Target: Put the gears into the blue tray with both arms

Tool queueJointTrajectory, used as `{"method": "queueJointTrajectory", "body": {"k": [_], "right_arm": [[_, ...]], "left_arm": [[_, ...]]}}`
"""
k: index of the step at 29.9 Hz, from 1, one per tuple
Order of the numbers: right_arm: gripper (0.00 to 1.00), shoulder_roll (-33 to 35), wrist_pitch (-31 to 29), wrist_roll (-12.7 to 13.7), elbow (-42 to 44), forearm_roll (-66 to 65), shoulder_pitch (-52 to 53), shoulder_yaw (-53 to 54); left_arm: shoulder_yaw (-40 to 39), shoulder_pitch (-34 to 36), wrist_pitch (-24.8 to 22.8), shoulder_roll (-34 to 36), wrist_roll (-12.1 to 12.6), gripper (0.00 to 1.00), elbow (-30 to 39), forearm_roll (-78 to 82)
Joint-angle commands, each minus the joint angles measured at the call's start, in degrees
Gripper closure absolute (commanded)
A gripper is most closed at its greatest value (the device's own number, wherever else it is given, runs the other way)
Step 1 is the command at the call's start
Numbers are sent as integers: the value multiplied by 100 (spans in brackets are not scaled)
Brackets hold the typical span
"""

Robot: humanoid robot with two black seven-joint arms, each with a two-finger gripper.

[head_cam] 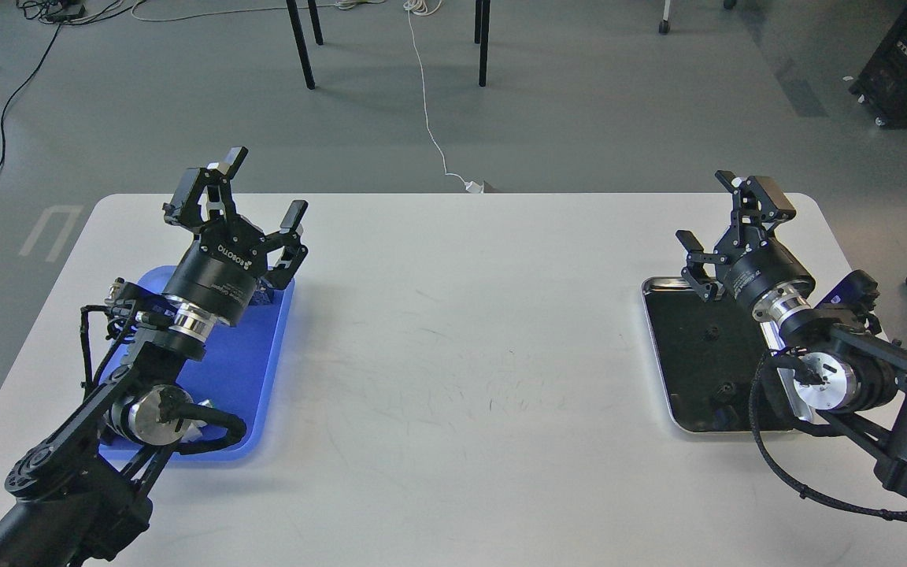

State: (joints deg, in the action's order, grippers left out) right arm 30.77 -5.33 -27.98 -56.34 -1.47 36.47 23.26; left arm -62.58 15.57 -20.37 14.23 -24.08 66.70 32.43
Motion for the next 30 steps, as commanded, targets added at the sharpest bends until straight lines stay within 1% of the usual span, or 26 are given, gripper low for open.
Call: {"method": "queueJointTrajectory", "body": {"k": [1, 8, 11, 15, 19, 22, 26, 30], "right_arm": [[1, 0, -12, -2, 18, -11, -9, -5], [1, 8, -12, -2, 53, -2, -26, 21], [1, 35, -12, -2, 53, -11, -96, 30], [1, 17, -21, -2, 124, -72, -88, -14], [1, 122, -38, -2, 27, -256, -61, -75], [1, 403, -56, -2, -122, -1115, -53, -154], [1, 939, -56, -2, -578, -2617, 35, -453], [1, 1589, -56, -2, -852, -3928, 517, -970]], "left_arm": [[-8, -1, -11, -8, -9, 2, 1, -8], [0, 34, -11, 53, -26, 2, -8, -61], [-8, 52, 77, 141, -26, 2, -25, -105], [-35, 78, 314, 343, -18, 2, -25, -184], [-35, 87, 227, 624, 0, 2, 10, -184], [-35, 69, 192, 677, -26, 2, 10, -175], [-122, -18, 236, 643, -44, 2, 176, -184], [-105, -273, 236, 616, -193, 2, 484, -175]]}}
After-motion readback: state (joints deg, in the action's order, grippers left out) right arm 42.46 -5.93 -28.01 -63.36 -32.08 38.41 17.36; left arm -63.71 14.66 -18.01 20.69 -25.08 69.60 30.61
